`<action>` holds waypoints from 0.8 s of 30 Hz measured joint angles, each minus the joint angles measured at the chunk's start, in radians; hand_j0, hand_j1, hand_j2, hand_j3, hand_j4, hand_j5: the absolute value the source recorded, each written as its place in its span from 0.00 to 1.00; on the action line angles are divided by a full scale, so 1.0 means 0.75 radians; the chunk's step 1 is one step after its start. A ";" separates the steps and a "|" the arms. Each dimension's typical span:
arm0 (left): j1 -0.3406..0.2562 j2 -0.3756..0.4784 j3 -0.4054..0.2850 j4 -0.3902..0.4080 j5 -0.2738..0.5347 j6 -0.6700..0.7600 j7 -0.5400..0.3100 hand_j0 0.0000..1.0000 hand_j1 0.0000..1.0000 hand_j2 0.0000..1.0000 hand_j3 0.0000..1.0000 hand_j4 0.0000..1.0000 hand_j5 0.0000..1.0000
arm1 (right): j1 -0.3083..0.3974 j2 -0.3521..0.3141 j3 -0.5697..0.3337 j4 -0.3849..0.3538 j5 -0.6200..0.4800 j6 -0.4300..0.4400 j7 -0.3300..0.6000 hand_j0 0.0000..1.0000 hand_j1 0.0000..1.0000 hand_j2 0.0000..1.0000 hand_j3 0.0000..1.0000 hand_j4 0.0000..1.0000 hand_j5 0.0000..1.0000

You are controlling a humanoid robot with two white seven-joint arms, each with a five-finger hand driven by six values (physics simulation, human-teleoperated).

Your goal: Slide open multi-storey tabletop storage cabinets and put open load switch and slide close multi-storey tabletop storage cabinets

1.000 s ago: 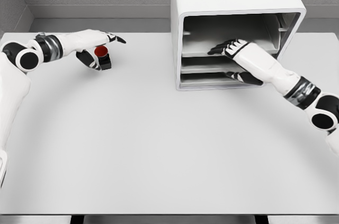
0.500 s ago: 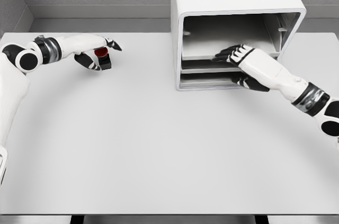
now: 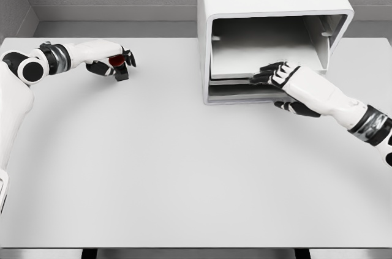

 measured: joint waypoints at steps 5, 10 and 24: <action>0.000 0.000 -0.001 -0.004 -0.002 -0.001 -0.001 0.46 0.46 0.46 0.46 0.46 0.46 | 0.043 -0.024 -0.064 -0.053 -0.003 0.000 0.001 0.82 0.82 0.82 0.82 0.82 0.82; 0.000 0.001 -0.001 -0.012 -0.002 -0.002 -0.002 0.46 0.46 0.46 0.46 0.46 0.46 | 0.133 -0.062 -0.131 -0.113 -0.009 0.000 0.000 0.82 0.82 0.82 0.82 0.82 0.82; 0.022 0.012 0.002 -0.164 0.004 -0.002 -0.001 0.43 0.43 0.43 0.43 0.43 0.43 | -0.006 0.000 -0.188 -0.069 -0.037 0.000 0.016 0.82 0.82 0.82 0.82 0.82 0.82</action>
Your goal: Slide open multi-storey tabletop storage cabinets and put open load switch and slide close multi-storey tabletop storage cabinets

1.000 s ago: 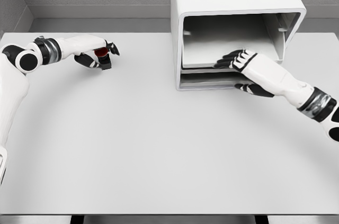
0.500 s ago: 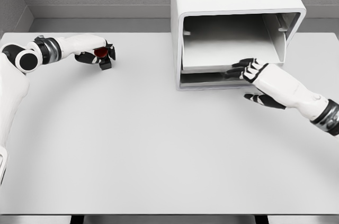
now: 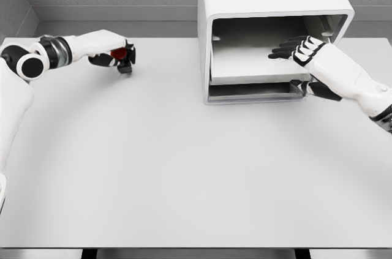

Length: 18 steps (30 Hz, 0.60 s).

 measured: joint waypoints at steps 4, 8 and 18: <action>0.008 0.002 0.002 -0.060 0.006 0.000 0.000 0.43 0.43 0.43 0.43 0.43 0.43 | -0.029 0.058 0.069 0.100 0.009 0.000 0.002 0.82 0.82 0.82 0.82 0.82 0.82; 0.041 0.011 0.006 -0.121 0.013 -0.001 0.000 0.43 0.43 0.43 0.43 0.43 0.43 | -0.027 0.077 0.107 0.137 0.019 0.000 0.003 0.82 0.82 0.82 0.82 0.82 0.82; 0.098 0.058 0.017 -0.289 0.051 0.000 0.000 0.43 0.43 0.43 0.43 0.43 0.43 | 0.018 0.074 0.134 0.145 0.029 0.000 -0.002 0.82 0.82 0.82 0.82 0.82 0.82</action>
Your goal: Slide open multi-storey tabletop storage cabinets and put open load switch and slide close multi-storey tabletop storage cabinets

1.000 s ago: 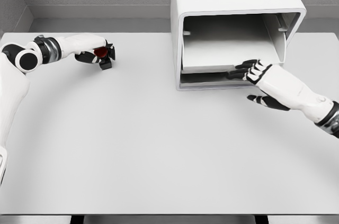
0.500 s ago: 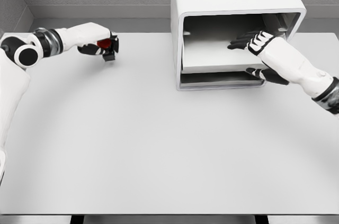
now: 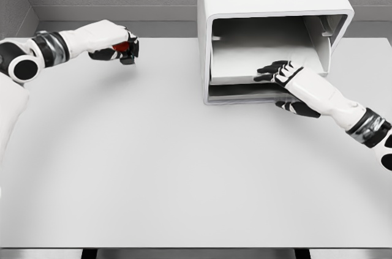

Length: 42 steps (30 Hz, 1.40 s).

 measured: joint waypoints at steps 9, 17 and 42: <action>0.057 0.038 0.002 -0.146 0.053 0.000 0.000 0.43 0.43 0.43 0.43 0.43 0.43 | 0.047 -0.044 -0.005 -0.056 -0.021 -0.001 -0.005 0.82 0.82 0.82 0.82 0.82 0.82; 0.080 0.061 0.006 -0.229 0.082 0.000 0.000 0.43 0.43 0.43 0.43 0.43 0.43 | 0.094 -0.116 -0.014 -0.117 -0.002 0.000 -0.013 0.82 0.82 0.82 0.82 0.82 0.82; 0.264 0.061 0.095 -0.611 0.148 -0.001 -0.001 0.44 0.44 0.44 0.44 0.44 0.44 | 0.387 -0.245 -0.330 -0.328 -0.007 0.000 -0.016 0.83 0.83 0.83 0.83 0.83 0.83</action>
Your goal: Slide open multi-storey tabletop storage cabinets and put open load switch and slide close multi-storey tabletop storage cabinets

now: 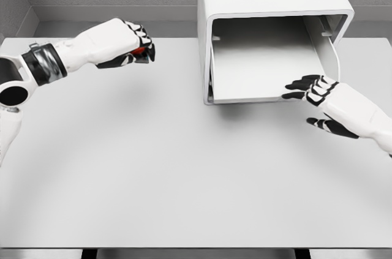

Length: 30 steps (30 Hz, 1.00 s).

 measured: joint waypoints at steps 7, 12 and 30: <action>0.018 -0.007 0.005 -0.075 0.016 0.000 0.000 0.44 0.44 0.44 0.44 0.44 0.44 | 0.016 -0.004 -0.089 -0.022 -0.017 0.000 0.000 0.68 0.68 0.68 0.68 0.68 0.68; 0.029 -0.010 0.007 -0.130 0.030 0.000 0.000 0.44 0.44 0.44 0.44 0.44 0.44 | 0.084 0.002 -0.194 -0.026 -0.031 0.000 0.004 0.60 0.60 0.60 0.60 0.60 0.60; 0.059 -0.037 0.006 -0.307 0.101 0.001 0.000 0.44 0.44 0.44 0.44 0.44 0.44 | 0.202 0.008 -0.348 -0.029 -0.033 0.000 0.004 0.56 0.56 0.56 0.56 0.56 0.56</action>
